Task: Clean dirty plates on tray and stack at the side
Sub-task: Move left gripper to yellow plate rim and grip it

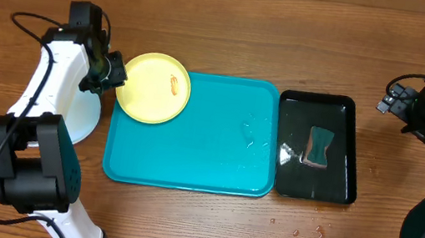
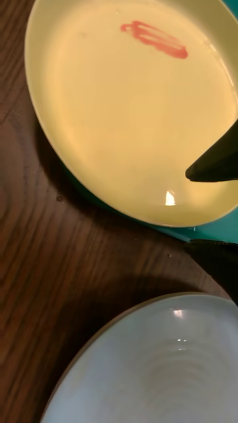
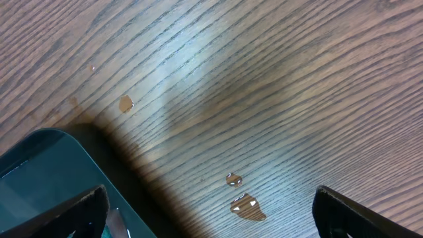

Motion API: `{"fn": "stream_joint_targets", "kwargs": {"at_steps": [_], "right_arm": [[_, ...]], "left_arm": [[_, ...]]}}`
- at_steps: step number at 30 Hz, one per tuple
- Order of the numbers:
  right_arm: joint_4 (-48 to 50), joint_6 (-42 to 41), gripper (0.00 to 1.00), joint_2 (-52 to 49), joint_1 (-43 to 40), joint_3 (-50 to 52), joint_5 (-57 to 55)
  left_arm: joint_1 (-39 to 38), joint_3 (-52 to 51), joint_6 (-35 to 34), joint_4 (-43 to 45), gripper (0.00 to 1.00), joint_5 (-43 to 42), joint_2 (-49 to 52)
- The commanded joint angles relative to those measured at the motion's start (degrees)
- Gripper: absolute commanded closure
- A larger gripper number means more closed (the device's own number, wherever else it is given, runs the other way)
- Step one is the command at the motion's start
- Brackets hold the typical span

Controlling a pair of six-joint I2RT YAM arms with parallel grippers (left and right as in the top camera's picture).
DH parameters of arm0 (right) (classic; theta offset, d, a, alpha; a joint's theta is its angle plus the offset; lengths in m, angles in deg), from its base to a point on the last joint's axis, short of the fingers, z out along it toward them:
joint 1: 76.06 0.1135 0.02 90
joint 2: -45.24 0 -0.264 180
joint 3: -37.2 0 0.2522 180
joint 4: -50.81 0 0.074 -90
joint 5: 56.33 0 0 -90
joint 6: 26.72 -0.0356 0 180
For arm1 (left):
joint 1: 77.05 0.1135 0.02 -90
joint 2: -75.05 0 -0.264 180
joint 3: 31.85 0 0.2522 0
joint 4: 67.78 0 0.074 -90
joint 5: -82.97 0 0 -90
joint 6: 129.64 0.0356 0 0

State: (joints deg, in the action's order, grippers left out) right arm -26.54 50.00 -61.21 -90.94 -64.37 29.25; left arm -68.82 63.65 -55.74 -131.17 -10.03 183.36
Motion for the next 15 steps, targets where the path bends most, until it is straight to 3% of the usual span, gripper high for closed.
{"fn": "stream_joint_targets", "kwargs": {"at_steps": [1, 15], "right_arm": [[0.33, -0.24, 0.0, 0.9, 0.0, -0.55, 0.02], [0.33, -0.24, 0.0, 0.9, 0.02, -0.55, 0.02]], "left_arm": [[0.02, -2.75, 0.28, 3.06, 0.7, 1.53, 0.15], [-0.11, -10.29, 0.26, 13.03, 0.7, 1.51, 0.15]]}}
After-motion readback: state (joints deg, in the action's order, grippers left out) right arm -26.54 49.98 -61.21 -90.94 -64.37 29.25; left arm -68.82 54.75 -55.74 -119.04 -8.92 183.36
